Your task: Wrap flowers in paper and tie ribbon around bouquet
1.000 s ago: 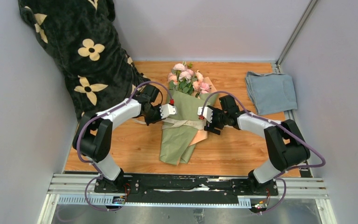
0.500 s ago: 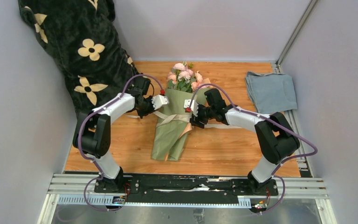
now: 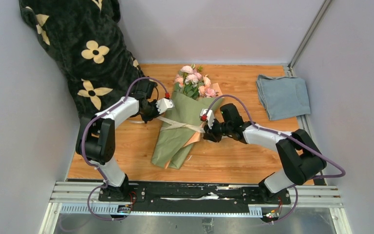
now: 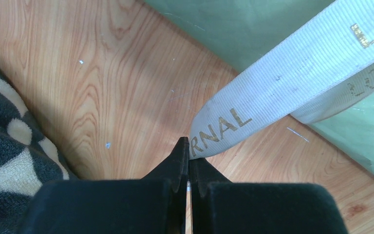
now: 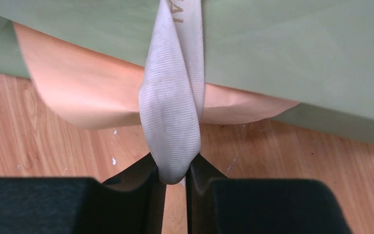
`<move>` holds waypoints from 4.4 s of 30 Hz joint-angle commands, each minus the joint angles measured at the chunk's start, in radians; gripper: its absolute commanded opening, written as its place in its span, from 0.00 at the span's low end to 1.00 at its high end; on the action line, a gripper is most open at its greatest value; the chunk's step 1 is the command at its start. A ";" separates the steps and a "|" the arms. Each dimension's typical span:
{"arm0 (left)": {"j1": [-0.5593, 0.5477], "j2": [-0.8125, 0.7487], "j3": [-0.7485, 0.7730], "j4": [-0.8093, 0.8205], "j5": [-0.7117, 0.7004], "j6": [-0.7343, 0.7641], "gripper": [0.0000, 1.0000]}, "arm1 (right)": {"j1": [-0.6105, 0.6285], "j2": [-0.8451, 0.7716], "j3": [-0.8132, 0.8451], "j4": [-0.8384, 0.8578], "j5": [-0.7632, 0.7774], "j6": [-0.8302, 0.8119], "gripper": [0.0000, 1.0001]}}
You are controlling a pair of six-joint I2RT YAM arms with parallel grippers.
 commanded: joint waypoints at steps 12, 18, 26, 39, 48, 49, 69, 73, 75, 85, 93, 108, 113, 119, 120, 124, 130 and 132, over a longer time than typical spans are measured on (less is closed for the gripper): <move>0.007 -0.006 0.039 -0.011 -0.056 -0.118 0.00 | -0.118 -0.282 -0.206 0.188 0.175 0.312 0.00; 0.096 0.027 0.037 -0.022 -0.073 -0.224 0.00 | -0.334 -0.503 -0.396 0.282 0.320 0.586 0.00; 0.162 -0.006 -0.071 -0.026 -0.144 -0.184 0.00 | -0.674 -0.548 -0.417 0.225 0.290 0.774 0.00; 0.359 0.037 -0.187 0.153 -0.360 -0.105 0.00 | -0.953 -0.370 -0.344 0.166 0.179 0.810 0.00; 0.405 0.040 -0.172 0.174 -0.378 -0.088 0.00 | -1.002 -0.362 -0.321 0.129 0.174 0.764 0.00; 0.407 0.040 -0.173 0.174 -0.378 -0.086 0.00 | -1.006 -0.361 -0.322 0.128 0.178 0.760 0.00; 0.215 -0.140 0.107 -0.252 0.134 -0.243 0.00 | -0.516 -0.480 -0.068 -0.177 0.233 0.586 0.00; -0.003 -0.241 0.300 -0.370 0.197 -0.293 0.00 | -0.341 -0.527 0.053 -0.236 0.199 0.528 0.00; -0.059 -0.301 0.363 -0.387 0.221 -0.317 0.00 | -0.301 -0.562 0.077 -0.243 0.193 0.514 0.00; 0.033 -0.427 0.266 -0.258 -0.098 -0.369 0.00 | -0.294 -0.768 0.020 -0.151 0.267 0.555 0.00; 0.082 -0.105 0.279 0.067 -0.326 -0.315 0.00 | -0.228 -0.925 -0.056 -0.300 0.013 0.617 0.00; 0.204 0.593 0.894 0.083 -0.612 -0.281 0.00 | -0.275 -1.287 -0.216 -0.598 0.414 0.818 0.00; 0.215 0.555 0.834 0.087 -0.547 -0.295 0.00 | -0.278 -1.229 -0.194 -0.606 0.427 0.796 0.00; 0.195 0.350 0.698 -0.056 -0.241 -0.361 0.00 | -0.280 -1.122 -0.151 -0.592 0.344 0.709 0.06; 0.179 0.287 0.651 -0.085 -0.181 -0.367 0.00 | -0.280 -1.088 -0.138 -0.596 0.328 0.707 0.17; 0.078 0.017 0.441 -0.170 0.003 -0.376 0.00 | -0.279 -0.960 -0.060 -0.647 0.309 0.656 0.69; -0.070 -0.328 0.257 -0.255 0.171 -0.421 0.00 | -0.275 -0.891 0.089 -0.588 0.416 0.520 0.74; -0.079 -0.411 0.236 -0.258 0.237 -0.456 0.00 | -0.258 -0.829 0.098 -0.514 0.347 0.493 0.74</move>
